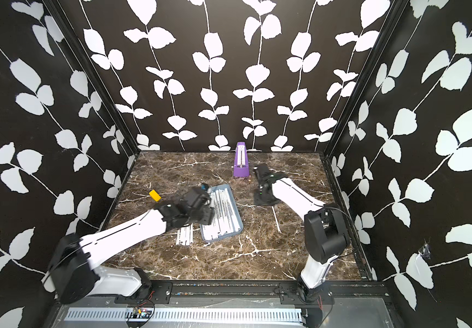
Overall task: Put the straws into the storage box
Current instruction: Pick up the straw from the center of the board.
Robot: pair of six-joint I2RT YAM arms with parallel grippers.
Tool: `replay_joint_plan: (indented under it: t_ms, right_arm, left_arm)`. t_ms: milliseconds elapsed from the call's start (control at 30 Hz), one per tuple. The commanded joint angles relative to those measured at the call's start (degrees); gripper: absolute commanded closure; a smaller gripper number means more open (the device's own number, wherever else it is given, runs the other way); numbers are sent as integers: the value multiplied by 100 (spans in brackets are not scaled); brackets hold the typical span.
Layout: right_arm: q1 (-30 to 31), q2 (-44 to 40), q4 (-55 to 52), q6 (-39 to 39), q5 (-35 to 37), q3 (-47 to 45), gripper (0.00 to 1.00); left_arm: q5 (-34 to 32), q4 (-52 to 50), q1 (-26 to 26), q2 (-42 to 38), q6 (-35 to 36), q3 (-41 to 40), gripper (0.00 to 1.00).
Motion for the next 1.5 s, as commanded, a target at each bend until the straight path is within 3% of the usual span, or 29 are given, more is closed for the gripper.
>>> replay_joint_plan:
  t_ms: [0,133,433,767,967,1100,1167,1233,1467]
  right_arm:
    - [-199,40,75,-358,241,-385,56]
    - [-519,297,402,-372,-66,-541,58]
    - [-543,740,832,-330,-428,-706,63]
    - [-22,549,706,-546,-322,-696,91]
    - [408,-43,720,-611,-1566,-468,97]
    - [745,-241,1139,-120,-2818,-360,97]
    - [1037,-211,1402,272,-3043,-271,97]
    - [1423,-74,1533,582,-2882,-35,98]
    - [2327,855,1345,1078,-1309,1118,97]
  left_arm:
    - [303,49,-147,469,198,325,33]
    - [476,163,-214,832,218,393,32]
    - [510,395,-214,872,125,213,31]
    - [147,275,34,288,148,-60,30]
    - [425,509,664,-594,56,-614,30]
    - [219,307,858,-961,34,-765,30]
    - [45,185,1052,-1146,-66,-874,30]
    - [-57,101,1200,-1303,-229,-996,30]
    - [-281,-44,1329,-1621,-526,-1263,31]
